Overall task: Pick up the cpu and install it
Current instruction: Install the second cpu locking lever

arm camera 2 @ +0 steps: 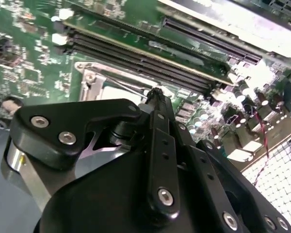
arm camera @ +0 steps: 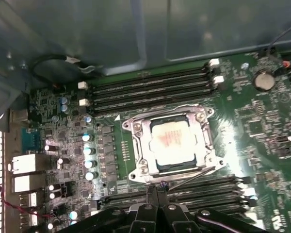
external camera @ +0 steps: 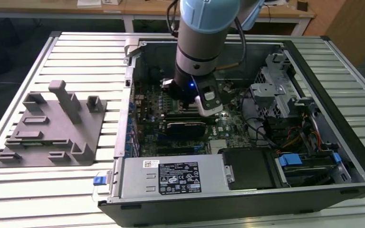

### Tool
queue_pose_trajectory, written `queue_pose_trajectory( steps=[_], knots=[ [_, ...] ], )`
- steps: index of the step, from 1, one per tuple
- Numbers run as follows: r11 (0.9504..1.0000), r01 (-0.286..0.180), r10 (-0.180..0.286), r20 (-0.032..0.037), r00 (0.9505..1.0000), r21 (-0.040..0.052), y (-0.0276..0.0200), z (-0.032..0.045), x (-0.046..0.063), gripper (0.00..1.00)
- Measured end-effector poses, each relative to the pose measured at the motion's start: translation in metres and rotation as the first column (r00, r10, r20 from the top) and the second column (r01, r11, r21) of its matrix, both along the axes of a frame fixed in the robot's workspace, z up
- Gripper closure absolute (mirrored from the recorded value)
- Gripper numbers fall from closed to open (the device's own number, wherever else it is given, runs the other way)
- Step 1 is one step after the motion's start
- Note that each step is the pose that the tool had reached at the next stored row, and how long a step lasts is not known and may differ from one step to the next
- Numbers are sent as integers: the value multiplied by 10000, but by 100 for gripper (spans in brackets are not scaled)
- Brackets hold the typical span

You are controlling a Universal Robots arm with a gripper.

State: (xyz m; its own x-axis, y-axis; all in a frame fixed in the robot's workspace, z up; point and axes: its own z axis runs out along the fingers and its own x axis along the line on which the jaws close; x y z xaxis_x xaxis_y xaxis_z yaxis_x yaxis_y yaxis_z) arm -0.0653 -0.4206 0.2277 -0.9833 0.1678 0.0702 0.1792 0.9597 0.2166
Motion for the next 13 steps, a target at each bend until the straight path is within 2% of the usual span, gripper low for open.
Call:
queue_pose_trajectory(
  steps=[5,13],
  knots=[
    [10000,1,-1,0,10000,0,-12,-91,-115,89],
    [10000,1,-1,0,10000,22,-13,-220,-211,89]
  ],
)
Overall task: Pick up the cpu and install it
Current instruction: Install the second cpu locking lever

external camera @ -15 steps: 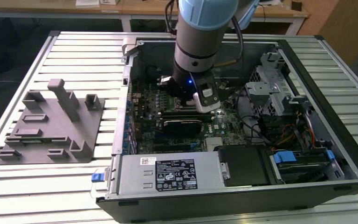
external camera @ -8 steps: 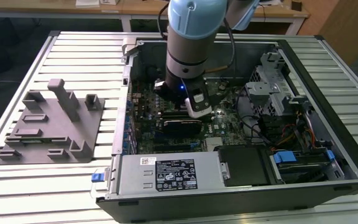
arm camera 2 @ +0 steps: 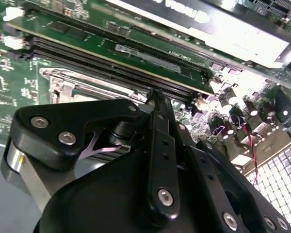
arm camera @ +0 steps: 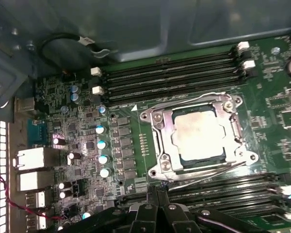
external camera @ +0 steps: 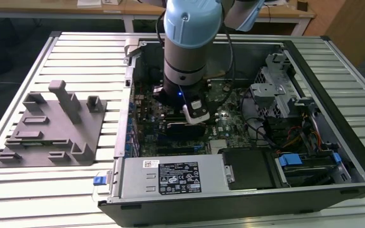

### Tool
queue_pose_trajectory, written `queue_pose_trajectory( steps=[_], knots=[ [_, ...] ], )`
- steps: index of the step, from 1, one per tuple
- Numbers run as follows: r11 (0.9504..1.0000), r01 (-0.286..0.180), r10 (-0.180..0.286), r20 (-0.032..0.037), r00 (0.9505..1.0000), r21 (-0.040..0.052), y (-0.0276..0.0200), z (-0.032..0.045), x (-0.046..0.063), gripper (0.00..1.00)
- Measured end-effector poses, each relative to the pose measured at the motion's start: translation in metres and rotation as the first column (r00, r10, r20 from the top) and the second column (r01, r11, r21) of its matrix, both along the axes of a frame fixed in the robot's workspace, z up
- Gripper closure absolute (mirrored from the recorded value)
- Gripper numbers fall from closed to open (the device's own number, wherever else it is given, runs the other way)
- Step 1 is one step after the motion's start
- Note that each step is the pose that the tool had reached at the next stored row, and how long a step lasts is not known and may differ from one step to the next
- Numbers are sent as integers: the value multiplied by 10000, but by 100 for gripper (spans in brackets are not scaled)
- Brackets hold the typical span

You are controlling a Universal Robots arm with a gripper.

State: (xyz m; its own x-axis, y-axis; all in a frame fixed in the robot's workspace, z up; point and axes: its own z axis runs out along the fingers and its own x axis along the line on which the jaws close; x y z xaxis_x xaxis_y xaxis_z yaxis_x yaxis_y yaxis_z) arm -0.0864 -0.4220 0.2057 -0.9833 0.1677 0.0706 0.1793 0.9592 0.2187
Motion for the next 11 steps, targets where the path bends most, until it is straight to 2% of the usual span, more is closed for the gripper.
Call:
queue_pose_trajectory(
  steps=[5,11],
  knots=[
    [9999,0,0,0,10000,104,20,-27,-2,89],
    [9999,-2,2,1,10000,145,54,-73,-1,89]
  ],
)
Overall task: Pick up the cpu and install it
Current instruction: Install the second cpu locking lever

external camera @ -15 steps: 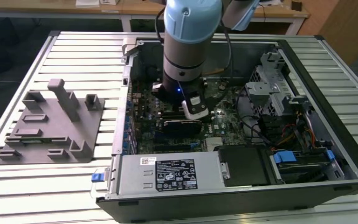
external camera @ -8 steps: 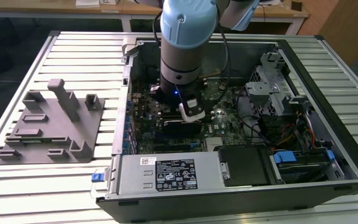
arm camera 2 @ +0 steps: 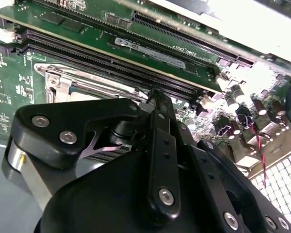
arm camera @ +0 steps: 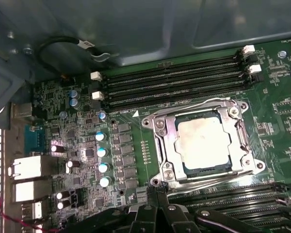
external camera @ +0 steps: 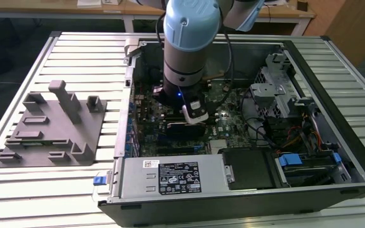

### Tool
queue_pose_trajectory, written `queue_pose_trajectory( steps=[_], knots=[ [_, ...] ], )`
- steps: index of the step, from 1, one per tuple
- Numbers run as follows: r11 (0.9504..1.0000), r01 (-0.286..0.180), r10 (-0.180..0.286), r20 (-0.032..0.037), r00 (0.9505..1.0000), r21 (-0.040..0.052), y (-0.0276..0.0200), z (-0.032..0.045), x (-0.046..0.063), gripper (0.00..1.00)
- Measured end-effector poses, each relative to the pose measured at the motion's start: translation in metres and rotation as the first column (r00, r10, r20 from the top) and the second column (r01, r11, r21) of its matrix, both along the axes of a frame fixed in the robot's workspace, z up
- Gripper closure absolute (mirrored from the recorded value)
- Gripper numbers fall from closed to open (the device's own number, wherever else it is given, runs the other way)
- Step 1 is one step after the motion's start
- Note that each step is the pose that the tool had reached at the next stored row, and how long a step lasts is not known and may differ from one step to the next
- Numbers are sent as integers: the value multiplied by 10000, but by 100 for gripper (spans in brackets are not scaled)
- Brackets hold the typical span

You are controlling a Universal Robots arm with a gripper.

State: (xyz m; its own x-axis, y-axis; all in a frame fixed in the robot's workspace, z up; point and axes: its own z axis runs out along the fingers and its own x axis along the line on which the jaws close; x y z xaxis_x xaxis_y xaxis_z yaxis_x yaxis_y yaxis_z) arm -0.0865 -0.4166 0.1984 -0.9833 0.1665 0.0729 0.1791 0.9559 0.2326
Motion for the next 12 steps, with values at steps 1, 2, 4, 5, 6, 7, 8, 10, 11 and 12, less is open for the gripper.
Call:
queue_pose_trajectory(
  steps=[1,2,4,5,6,7,8,10,11,12],
  knots=[
    [10000,0,0,0,10000,7,1,-7,0,89],
    [10000,1,-1,-1,10000,17,1,-15,-1,89],
    [10000,3,-3,-1,10000,45,1,-35,-2,89],
    [10000,3,-2,-2,10000,62,1,-43,-2,89],
    [10000,1,-1,-6,10000,79,1,-50,-2,89],
    [10000,2,-2,-7,10000,100,0,-57,-2,89],
    [9999,1,-1,-4,10000,134,2,-66,-2,89],
    [9998,1,-1,-3,10000,210,4,-78,-1,89],
    [9997,1,-1,-2,10000,245,4,-81,-1,89],
    [9996,1,-1,-3,10000,270,3,-82,-2,89]
  ],
)
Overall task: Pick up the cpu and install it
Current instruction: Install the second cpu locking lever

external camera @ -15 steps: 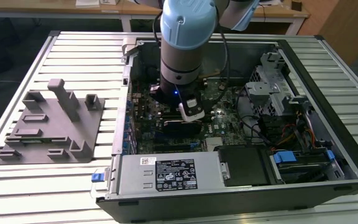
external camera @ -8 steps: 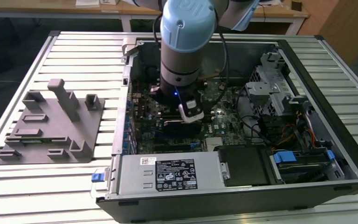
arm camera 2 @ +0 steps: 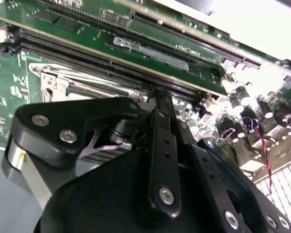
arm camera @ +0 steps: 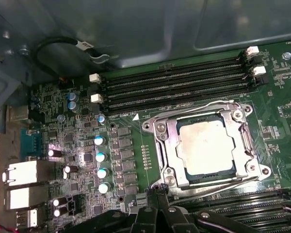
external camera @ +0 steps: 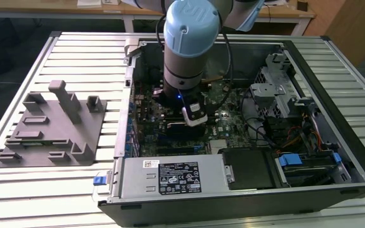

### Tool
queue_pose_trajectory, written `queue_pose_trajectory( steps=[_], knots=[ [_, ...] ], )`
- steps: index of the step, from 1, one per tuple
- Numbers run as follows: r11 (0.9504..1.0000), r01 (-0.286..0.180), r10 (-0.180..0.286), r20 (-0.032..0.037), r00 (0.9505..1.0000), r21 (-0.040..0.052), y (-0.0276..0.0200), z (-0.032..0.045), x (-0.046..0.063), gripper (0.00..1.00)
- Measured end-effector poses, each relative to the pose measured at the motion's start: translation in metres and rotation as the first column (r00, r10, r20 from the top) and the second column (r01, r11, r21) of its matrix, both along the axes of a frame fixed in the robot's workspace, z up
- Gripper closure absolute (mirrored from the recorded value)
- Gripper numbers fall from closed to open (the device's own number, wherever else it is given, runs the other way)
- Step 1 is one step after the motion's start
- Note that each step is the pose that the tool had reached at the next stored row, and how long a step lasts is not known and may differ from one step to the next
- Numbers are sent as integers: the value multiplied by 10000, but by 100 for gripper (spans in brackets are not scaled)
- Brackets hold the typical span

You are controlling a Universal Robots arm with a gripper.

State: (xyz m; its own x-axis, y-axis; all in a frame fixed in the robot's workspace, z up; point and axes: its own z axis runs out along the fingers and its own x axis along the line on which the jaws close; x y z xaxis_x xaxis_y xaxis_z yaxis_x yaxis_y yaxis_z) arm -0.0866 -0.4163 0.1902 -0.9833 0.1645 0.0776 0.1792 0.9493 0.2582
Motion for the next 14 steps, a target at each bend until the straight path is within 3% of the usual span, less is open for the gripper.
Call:
queue_pose_trajectory(
  steps=[4,9,14],
  knots=[
    [10000,1,-1,6,10000,16,2,12,1,89],
    [10000,0,0,3,10000,-3,2,159,2,89],
    [10000,0,0,2,10000,-6,-13,162,30,89]
  ],
)
